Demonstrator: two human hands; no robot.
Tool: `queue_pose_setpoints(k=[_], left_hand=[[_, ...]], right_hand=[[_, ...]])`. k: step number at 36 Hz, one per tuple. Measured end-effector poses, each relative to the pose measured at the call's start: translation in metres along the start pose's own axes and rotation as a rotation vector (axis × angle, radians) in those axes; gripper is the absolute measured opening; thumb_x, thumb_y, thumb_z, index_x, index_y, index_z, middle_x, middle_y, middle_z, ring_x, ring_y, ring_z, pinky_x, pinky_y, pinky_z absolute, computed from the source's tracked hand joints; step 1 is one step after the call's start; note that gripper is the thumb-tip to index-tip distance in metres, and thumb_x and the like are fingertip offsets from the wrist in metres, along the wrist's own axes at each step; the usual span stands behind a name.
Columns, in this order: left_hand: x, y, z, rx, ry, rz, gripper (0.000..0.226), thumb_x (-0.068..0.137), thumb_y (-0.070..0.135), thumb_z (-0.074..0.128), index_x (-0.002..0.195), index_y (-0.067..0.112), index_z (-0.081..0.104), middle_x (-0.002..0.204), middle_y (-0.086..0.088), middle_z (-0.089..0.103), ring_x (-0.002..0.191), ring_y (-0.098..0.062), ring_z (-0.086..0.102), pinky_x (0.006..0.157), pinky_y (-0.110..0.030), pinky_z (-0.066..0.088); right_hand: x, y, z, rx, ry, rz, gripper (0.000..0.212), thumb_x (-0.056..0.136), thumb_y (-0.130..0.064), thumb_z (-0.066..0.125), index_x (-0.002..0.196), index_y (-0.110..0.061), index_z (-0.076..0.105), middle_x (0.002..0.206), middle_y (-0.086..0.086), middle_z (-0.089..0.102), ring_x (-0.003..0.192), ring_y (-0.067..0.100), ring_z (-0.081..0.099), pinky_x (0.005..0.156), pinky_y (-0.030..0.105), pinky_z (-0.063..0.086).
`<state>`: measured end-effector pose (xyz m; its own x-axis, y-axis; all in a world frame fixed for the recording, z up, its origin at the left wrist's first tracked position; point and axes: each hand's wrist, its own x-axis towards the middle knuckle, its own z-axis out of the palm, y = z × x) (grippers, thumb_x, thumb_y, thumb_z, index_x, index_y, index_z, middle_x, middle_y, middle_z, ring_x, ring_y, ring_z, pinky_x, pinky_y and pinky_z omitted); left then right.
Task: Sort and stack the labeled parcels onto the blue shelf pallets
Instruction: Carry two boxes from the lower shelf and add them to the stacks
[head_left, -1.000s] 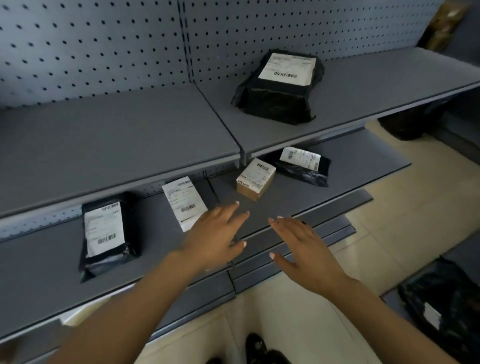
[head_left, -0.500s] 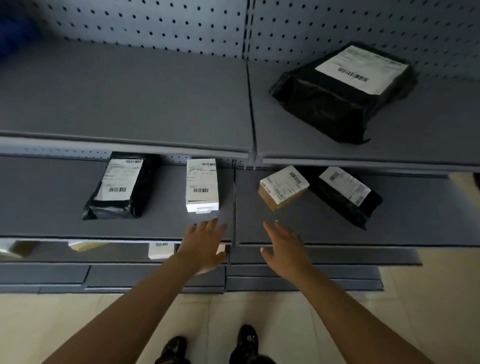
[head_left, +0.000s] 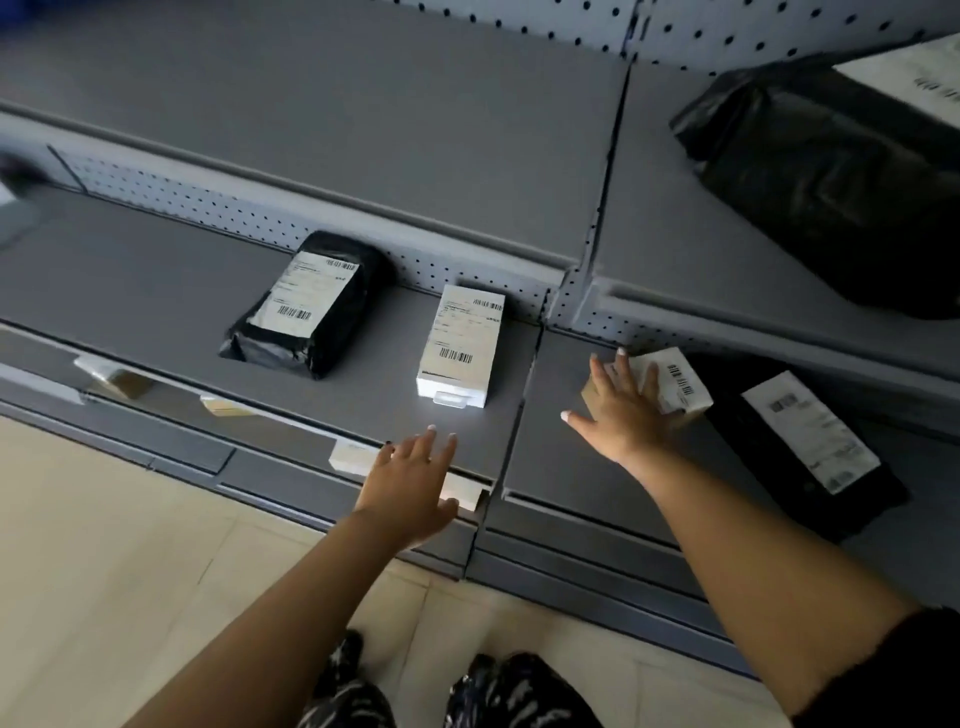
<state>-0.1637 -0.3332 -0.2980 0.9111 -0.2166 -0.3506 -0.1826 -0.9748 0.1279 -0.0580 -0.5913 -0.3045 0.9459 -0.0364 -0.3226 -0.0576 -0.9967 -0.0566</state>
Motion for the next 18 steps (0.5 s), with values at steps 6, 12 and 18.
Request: queue_pose_setpoints(k=[6, 12, 18], left_hand=[[0.013, -0.006, 0.000, -0.046, -0.018, -0.018, 0.082, 0.092, 0.040, 0.056, 0.152, 0.020, 0.005, 0.160, -0.009, 0.010, 0.145, -0.027, 0.016, 0.119, -0.043, 0.017], [0.038, -0.009, -0.007, -0.080, 0.000, -0.045, 0.083, 0.090, 0.041, 0.058, 0.152, 0.021, 0.006, 0.159, -0.010, 0.009, 0.145, -0.031, 0.014, 0.118, -0.046, 0.018], [0.068, -0.016, -0.019, -0.022, 0.064, -0.031, 0.086, 0.090, 0.045, 0.056, 0.153, 0.022, 0.002, 0.160, -0.009, 0.003, 0.147, -0.030, 0.003, 0.118, -0.050, 0.014]], right_hand=[[-0.010, 0.012, 0.010, -0.045, 0.058, -0.109, 0.065, 0.089, -0.061, 0.042, 0.145, -0.035, 0.023, 0.156, -0.005, 0.011, 0.142, 0.033, 0.001, 0.098, 0.068, 0.031], [-0.057, 0.006, 0.037, 0.017, 0.167, -0.235, 0.046, 0.086, -0.051, 0.058, 0.126, -0.031, 0.050, 0.157, 0.003, 0.015, 0.145, 0.029, 0.005, 0.098, 0.062, 0.033], [-0.068, -0.002, 0.054, 0.162, 0.300, -0.203, 0.048, 0.083, -0.036, 0.068, 0.128, -0.029, 0.053, 0.154, 0.009, 0.027, 0.142, 0.036, 0.019, 0.094, 0.067, 0.035]])
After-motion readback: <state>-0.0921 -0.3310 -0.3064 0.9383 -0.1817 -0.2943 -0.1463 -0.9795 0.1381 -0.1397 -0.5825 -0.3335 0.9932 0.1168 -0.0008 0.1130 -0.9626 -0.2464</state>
